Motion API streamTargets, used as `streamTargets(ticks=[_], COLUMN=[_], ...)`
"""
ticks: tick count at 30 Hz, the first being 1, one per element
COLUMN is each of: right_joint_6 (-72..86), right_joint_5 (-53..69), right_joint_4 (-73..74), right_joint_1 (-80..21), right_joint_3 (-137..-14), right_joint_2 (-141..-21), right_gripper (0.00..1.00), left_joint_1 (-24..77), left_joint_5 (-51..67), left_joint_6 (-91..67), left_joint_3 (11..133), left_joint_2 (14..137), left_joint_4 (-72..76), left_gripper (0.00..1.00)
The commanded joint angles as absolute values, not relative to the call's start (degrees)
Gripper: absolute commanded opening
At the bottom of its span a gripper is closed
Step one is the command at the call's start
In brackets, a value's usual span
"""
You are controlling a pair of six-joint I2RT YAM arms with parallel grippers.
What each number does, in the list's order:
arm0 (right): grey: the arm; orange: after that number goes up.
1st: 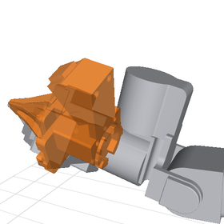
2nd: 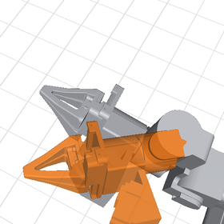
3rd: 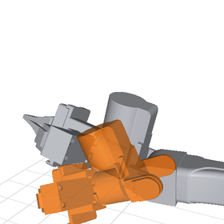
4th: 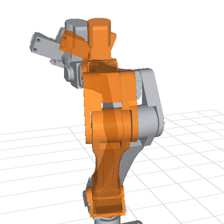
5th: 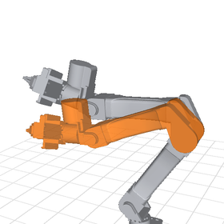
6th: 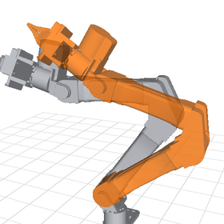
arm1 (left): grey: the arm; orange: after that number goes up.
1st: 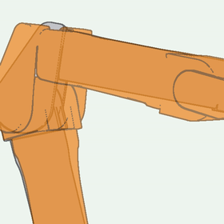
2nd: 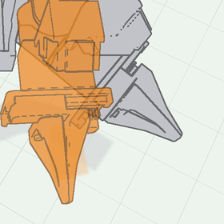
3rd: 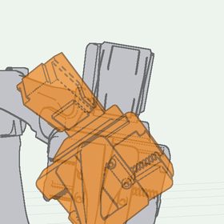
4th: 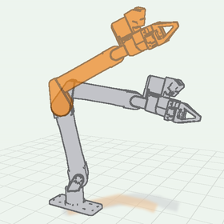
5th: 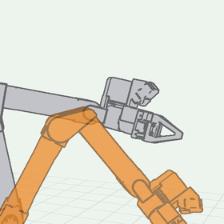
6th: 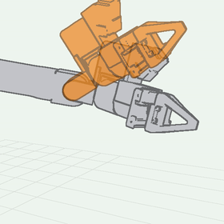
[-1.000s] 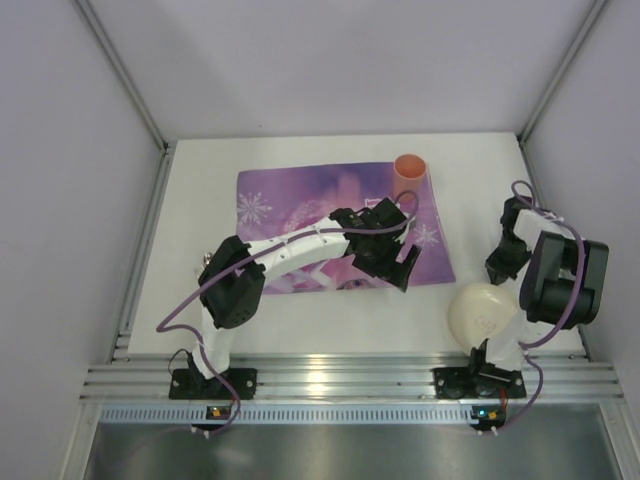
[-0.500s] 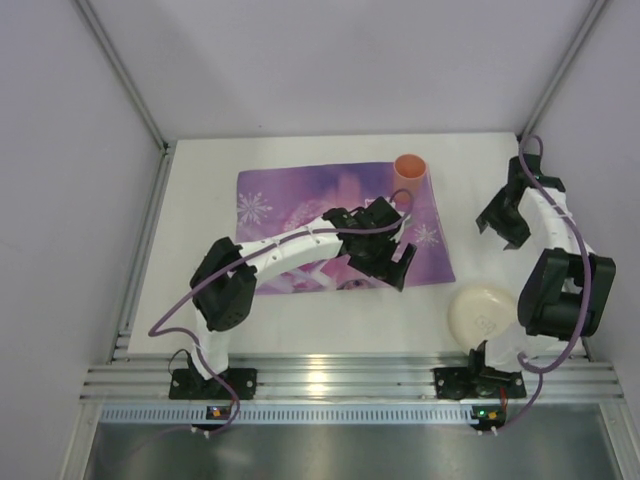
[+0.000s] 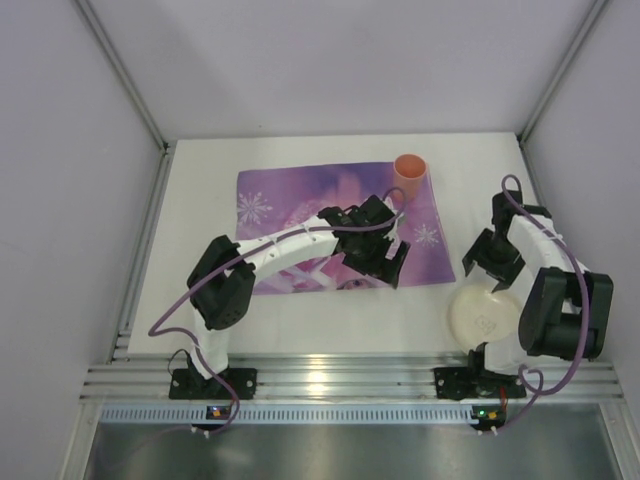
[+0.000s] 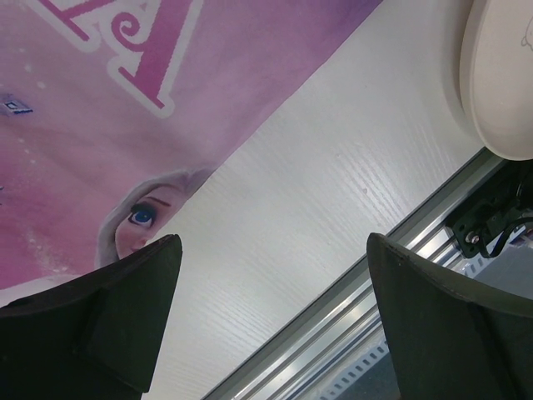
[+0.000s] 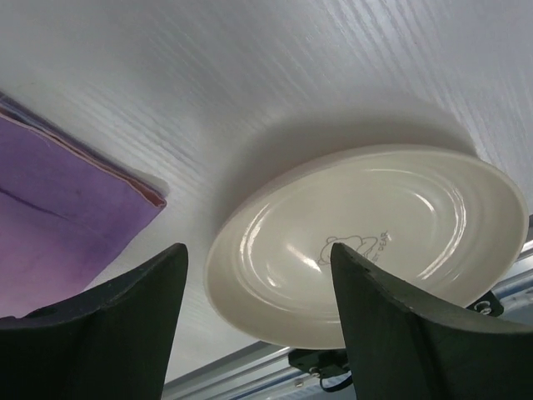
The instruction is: Set the dinner table for one person
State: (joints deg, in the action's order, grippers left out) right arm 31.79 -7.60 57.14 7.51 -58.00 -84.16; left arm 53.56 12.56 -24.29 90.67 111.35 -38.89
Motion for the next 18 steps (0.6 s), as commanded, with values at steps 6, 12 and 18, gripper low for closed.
streamTargets(ticks=[6,12,18], right_joint_6=[32.96,32.87,31.99], right_joint_5=[-8.26,-9.14,-10.46], right_joint_4=[51.34,48.87,48.16], right_joint_1=[7.03,6.94,6.59], right_joint_3=[-55.02,-55.9,-54.67], right_joint_2=[-89.03,-93.51,-95.19], right_gripper=[0.68,0.63,0.14], left_joint_1=[52.65,51.59,50.1], left_joint_5=[12.83,12.92,12.75], left_joint_6=[-22.94,-22.76,-22.76], left_joint_3=[89.92,87.54,85.79], left_joint_2=[107.49,106.17,105.03], left_joint_4=[-37.53,-37.18,-37.0], left_gripper=[0.98,0.98,0.98])
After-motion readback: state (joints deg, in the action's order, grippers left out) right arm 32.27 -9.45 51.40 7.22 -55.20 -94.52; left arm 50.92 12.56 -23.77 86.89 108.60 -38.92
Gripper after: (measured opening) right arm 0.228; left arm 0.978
